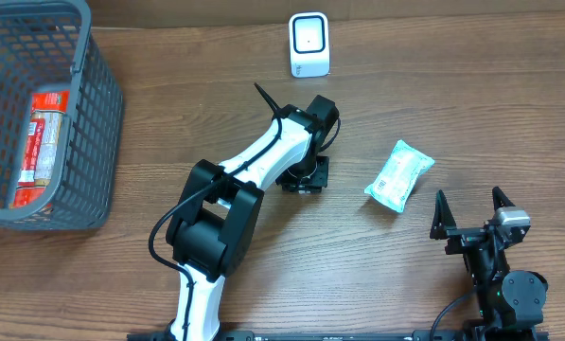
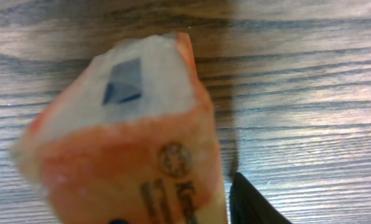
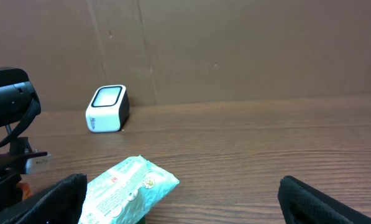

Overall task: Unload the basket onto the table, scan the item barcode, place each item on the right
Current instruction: 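Release the orange packet and raise the left gripper, then lower the left gripper onto the green wipes packet and grasp it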

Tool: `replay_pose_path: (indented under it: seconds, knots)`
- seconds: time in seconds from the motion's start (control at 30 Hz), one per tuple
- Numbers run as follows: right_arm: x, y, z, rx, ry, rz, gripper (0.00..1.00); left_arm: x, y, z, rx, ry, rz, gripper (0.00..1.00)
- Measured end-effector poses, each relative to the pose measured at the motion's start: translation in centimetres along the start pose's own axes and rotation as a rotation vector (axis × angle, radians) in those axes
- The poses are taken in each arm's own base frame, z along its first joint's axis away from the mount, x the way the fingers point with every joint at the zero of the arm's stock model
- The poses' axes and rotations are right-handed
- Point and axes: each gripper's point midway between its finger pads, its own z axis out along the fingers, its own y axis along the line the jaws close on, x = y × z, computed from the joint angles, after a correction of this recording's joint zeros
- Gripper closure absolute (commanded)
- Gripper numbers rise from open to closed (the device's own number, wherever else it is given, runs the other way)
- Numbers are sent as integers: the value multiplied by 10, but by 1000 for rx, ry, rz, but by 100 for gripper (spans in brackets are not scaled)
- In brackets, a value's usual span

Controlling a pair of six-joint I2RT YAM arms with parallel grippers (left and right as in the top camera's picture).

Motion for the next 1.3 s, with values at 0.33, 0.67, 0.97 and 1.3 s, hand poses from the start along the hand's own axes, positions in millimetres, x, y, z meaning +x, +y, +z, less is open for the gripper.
replay_pose_path:
  seconds: [0.33,0.67,0.97,1.3]
  knots:
    - [0,0,0,0,0,0,0,-23,0,-1,-6,-100,-58,69]
    - [0,0,0,0,0,0,0,-29,1,-2,-8,-122,-93,55]
    - [0,0,0,0,0,0,0,-25,9,-11,-27,-86,-106,47]
    - [0,0,0,0,0,0,0,-76,-1,-125,78,-237,-30,4]
